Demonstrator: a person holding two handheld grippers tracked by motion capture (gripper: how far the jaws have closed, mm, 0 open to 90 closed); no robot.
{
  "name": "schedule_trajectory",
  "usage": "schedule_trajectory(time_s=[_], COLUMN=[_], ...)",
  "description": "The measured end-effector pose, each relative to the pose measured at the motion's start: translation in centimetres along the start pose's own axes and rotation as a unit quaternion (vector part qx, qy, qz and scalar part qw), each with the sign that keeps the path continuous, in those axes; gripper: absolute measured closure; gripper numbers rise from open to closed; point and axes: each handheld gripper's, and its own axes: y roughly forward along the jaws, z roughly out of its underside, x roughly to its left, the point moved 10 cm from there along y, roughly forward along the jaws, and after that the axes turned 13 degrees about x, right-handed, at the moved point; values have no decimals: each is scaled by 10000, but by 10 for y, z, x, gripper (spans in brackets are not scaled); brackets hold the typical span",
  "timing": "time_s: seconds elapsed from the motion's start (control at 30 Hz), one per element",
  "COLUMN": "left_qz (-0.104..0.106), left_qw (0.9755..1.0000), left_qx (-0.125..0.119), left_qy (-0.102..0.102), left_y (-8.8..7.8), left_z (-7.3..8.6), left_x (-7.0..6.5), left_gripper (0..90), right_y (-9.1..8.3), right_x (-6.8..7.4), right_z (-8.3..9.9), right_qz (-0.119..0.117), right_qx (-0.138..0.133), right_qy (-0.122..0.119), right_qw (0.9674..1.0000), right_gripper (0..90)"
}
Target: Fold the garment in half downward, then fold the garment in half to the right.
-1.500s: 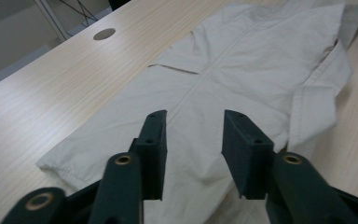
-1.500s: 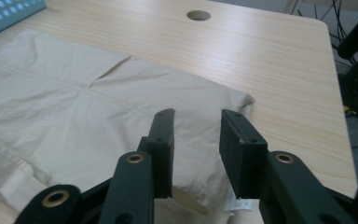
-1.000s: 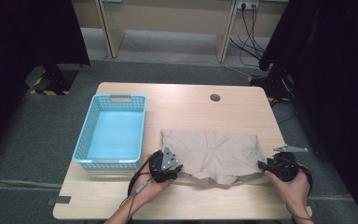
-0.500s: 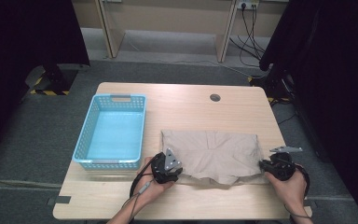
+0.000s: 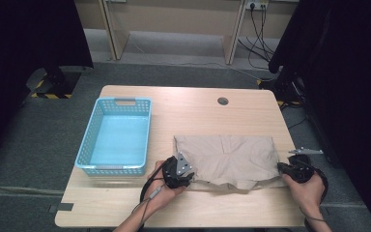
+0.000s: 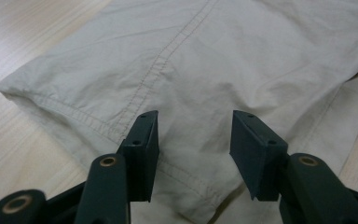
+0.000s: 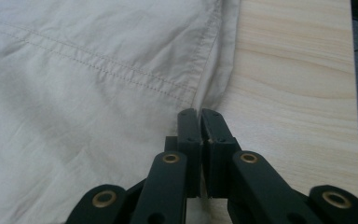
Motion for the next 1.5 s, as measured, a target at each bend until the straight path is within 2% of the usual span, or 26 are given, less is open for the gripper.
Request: schedule_trajectory(time_s=[0.07,0.23,0.37,0.43,0.67,1.03,1.3,1.5], left_qz=[-14,-46,-116,-169,-146,-190,-219,-215], left_qw=[10000,9997,9991,9989,9981,9979,9969,9950], left_qx=[-43,-200,-246,-245,-274,-328,-338,-315], left_qy=[-15,-137,-311,-376,-529,-533,-680,-924], left_y=[-1,-9,-16,-18,-21,-27,-27,-21], left_z=[-1,-4,-2,-1,3,0,-1,-5], left_x=[1,3,6,8,8,9,18,30], left_gripper=[500,424,340,304,264,260,261,261], right_y=[-1,-8,-18,-21,-27,-33,-34,-33], right_x=[-2,-4,1,6,24,47,44,39], right_z=[0,-5,-13,-17,-30,-43,-41,-40], right_qz=[3,62,59,13,-144,-310,-304,-307], right_qx=[-1,-189,-358,-393,-509,-583,-580,-549], right_qy=[54,99,92,53,-90,-269,-245,-201], right_qw=[10000,9998,9993,9992,9986,9975,9976,9978], right_gripper=[852,635,552,540,511,484,482,482])
